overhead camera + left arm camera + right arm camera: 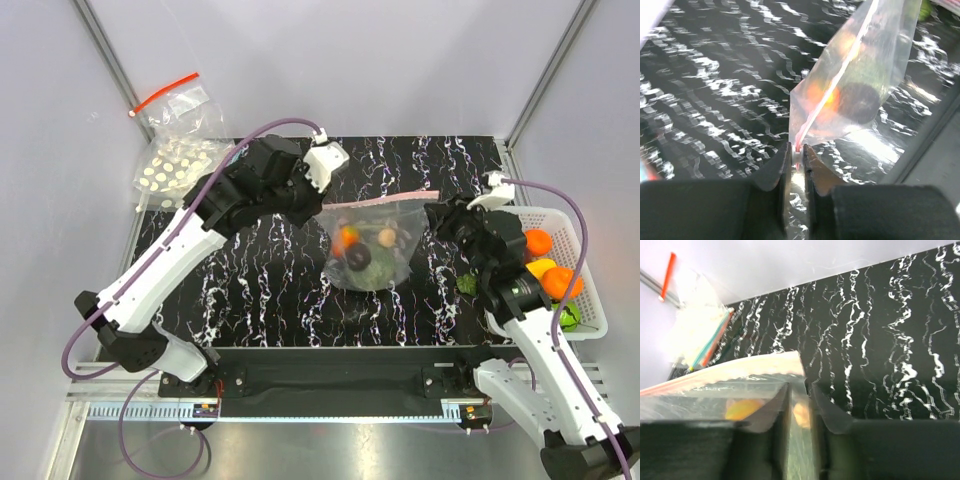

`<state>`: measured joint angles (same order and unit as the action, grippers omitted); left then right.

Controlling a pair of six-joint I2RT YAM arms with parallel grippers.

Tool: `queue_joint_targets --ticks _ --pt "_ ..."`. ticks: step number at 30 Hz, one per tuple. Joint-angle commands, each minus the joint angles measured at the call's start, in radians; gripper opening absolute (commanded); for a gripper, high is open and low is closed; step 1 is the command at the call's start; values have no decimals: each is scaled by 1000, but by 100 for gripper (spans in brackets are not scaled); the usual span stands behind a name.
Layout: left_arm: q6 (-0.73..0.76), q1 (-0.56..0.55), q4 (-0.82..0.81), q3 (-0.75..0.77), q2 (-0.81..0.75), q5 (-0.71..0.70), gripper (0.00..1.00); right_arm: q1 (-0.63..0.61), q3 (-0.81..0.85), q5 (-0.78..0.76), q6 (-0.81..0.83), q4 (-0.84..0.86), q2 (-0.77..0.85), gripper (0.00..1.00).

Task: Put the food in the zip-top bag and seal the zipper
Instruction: Place the zipper food storage bag at the center of the board, then reset both arms

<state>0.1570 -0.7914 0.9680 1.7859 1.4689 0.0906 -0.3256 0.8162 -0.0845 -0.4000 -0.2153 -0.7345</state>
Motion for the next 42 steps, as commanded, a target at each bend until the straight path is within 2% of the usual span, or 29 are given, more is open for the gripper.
queue_joint_targets --ticks 1,2,4,5,6,9,12,13,14,15,16,18,19,23,30,34,37,42 --pt "-17 18 24 73 2 -150 25 14 70 -9 41 31 -55 39" --pt "-19 18 23 70 1 -153 43 14 75 -8 43 28 -60 54" --pt "-24 18 2 50 -8 -141 48 14 74 -6 38 28 -57 61" --pt "-25 18 -11 28 -27 -140 54 14 74 -3 39 27 -52 64" --pt "-31 18 -32 14 -39 -147 57 14 75 -4 39 21 -45 70" --pt "-42 18 -75 -51 -102 -157 66 13 86 -6 46 -8 -7 77" --pt "-88 18 -133 -114 -183 -158 69 13 107 9 61 -55 38 85" --pt "-103 18 -147 -158 -209 -157 69 14 113 14 61 -71 59 91" --pt "-123 18 -164 -187 -266 -157 70 13 129 15 58 -108 69 92" --pt "-154 18 -205 -224 -300 -158 74 14 133 19 53 -127 76 93" --pt "-192 18 -228 -308 -335 -164 82 14 138 19 52 -145 92 100" --pt "-253 17 -299 -402 -453 -157 97 14 141 0 29 -203 109 100" --pt "-267 17 -316 -484 -491 -152 99 14 129 -12 23 -219 131 100" --pt "-313 18 -330 -641 -689 -169 99 14 72 -17 4 -271 216 100" --pt "-344 18 -313 -879 -906 -233 99 13 -26 -53 -42 -341 377 100" --pt "-343 17 -347 -1003 -1022 -247 99 13 -72 -52 -63 -345 409 100" --pt "-344 17 -356 -1016 -1085 -239 99 14 -71 -52 -59 -343 396 100" --pt "-343 18 -362 -1017 -1082 -241 99 14 -60 -47 -45 -342 365 100"
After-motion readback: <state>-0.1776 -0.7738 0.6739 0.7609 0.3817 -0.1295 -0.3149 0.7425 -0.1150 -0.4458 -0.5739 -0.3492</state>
